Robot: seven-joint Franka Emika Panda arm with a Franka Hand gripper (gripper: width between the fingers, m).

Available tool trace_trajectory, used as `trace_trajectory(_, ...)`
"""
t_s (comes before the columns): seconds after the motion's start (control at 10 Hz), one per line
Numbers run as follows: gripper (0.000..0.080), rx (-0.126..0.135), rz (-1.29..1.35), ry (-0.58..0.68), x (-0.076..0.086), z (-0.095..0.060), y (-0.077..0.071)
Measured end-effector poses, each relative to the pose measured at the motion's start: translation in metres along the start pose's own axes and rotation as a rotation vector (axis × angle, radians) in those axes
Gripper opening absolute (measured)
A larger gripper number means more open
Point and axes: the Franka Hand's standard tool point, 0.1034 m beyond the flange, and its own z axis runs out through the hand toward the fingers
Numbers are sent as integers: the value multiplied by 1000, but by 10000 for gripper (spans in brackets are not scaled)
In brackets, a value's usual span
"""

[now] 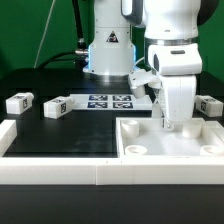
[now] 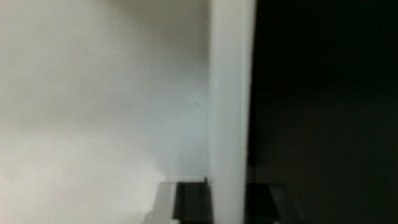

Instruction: Assemble one leg

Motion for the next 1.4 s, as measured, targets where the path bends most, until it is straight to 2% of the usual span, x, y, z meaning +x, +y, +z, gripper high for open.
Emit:
trace_trajectory(0.1,66,0,1,0,0,0,0)
trace_trajectory(0.2,253,0,1,0,-1,0,0)
trace_trajectory(0.3,253,0,2,0,-1,0,0)
trace_trajectory(0.5,593,0,2,0,-1,0,0)
trace_trajectory(0.6,634,0,3,0,-1,0,0)
trace_trajectory(1.1,649,-3,19,-1,-1,-2,1)
trace_trajectory(1.4,649,-38,95,-12,10,-38,-4)
